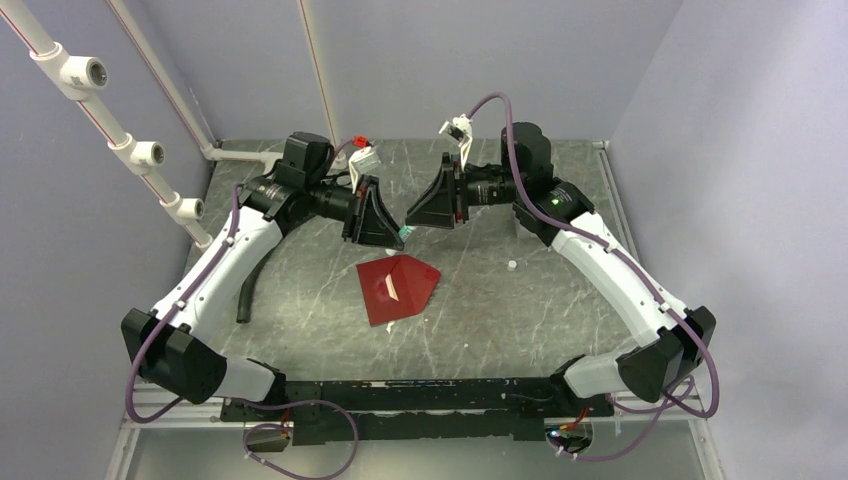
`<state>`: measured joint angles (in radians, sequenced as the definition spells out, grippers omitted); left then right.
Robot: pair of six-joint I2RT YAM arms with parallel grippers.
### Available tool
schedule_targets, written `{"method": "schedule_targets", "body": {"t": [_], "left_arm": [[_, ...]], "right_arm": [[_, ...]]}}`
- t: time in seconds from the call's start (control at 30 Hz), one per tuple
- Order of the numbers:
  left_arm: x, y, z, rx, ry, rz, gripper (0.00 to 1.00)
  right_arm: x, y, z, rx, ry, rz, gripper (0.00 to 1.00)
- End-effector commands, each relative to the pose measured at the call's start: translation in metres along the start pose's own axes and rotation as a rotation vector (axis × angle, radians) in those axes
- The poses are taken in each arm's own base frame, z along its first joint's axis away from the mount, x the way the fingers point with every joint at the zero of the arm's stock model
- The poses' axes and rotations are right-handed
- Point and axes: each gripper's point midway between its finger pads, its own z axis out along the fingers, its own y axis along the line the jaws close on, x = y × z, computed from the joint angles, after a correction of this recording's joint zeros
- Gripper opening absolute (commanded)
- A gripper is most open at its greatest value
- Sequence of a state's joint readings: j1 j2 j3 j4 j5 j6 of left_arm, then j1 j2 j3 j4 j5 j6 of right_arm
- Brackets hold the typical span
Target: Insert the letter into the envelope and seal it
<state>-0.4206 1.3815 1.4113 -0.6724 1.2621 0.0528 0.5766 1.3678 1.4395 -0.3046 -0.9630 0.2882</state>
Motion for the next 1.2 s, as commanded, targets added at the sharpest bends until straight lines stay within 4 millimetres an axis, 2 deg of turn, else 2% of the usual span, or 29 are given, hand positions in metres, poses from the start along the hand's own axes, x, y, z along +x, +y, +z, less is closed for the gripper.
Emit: {"method": "schedule_targets", "body": {"t": [0.0, 0.07, 0.2, 0.3, 0.33, 0.37, 0.47, 0.53, 0.63, 0.7, 0.77, 0.83, 0.93, 1.0, 1.03, 1.07, 1.1, 1.13, 1.17], "left_arm": [[-0.014, -0.01, -0.002, 0.018, -0.017, 0.08, 0.02], [-0.016, -0.009, -0.002, 0.007, -0.025, 0.088, 0.02], [-0.02, -0.011, -0.002, 0.011, -0.035, 0.104, 0.02], [-0.021, -0.013, -0.003, 0.016, -0.035, 0.108, 0.03], [-0.02, -0.012, -0.003, 0.012, -0.034, 0.107, 0.02], [-0.021, -0.012, -0.003, 0.006, -0.034, 0.108, 0.02], [-0.022, -0.007, -0.003, -0.029, -0.039, 0.113, 0.03], [-0.025, -0.002, -0.004, -0.068, -0.049, 0.117, 0.02], [-0.031, 0.021, -0.009, -0.223, -0.076, 0.154, 0.02], [-0.037, 0.044, -0.019, -0.385, -0.112, 0.147, 0.02], [-0.044, 0.058, -0.03, -0.507, -0.138, 0.191, 0.02], [-0.051, 0.063, -0.039, -0.578, -0.17, 0.227, 0.02], [-0.056, 0.061, -0.042, -0.591, -0.194, 0.258, 0.03], [-0.054, 0.059, -0.039, -0.567, -0.183, 0.249, 0.02], [-0.051, 0.058, -0.037, -0.549, -0.162, 0.267, 0.02], [-0.05, 0.054, -0.035, -0.523, -0.15, 0.264, 0.03], [-0.045, 0.051, -0.032, -0.495, -0.131, 0.243, 0.02], [-0.042, 0.044, -0.029, -0.455, -0.117, 0.232, 0.02], [-0.04, 0.04, -0.026, -0.426, -0.106, 0.221, 0.02]], "right_arm": [[-0.016, 0.017, -0.003, -0.063, -0.027, -0.063, 0.31], [-0.013, 0.016, -0.002, -0.071, -0.01, -0.047, 0.32], [-0.006, 0.006, -0.002, -0.023, 0.006, -0.035, 0.5], [-0.005, 0.004, -0.002, -0.013, 0.013, -0.026, 0.51], [-0.005, 0.004, -0.001, -0.012, 0.012, -0.021, 0.48], [-0.006, 0.002, -0.001, 0.001, 0.008, -0.015, 0.41], [-0.016, -0.004, -0.002, 0.056, -0.037, 0.006, 0.13], [-0.025, -0.007, -0.003, 0.096, -0.085, 0.016, 0.0], [-0.043, -0.029, -0.004, 0.232, -0.196, 0.127, 0.0], [-0.056, -0.051, -0.008, 0.381, -0.298, 0.299, 0.0], [-0.06, -0.068, -0.015, 0.547, -0.401, 0.527, 0.0], [-0.061, -0.072, -0.014, 0.633, -0.445, 0.651, 0.0], [-0.075, -0.071, -0.012, 0.673, -0.484, 0.713, 0.0], [-0.08, -0.068, -0.005, 0.631, -0.472, 0.686, 0.0], [-0.081, -0.066, -0.004, 0.609, -0.462, 0.66, 0.03], [-0.082, -0.063, -0.003, 0.578, -0.449, 0.621, 0.16], [-0.081, -0.056, -0.002, 0.504, -0.419, 0.573, 0.39], [-0.089, -0.044, -0.004, 0.404, -0.421, 0.495, 0.53], [-0.087, -0.037, -0.008, 0.324, -0.41, 0.43, 0.65]]}}
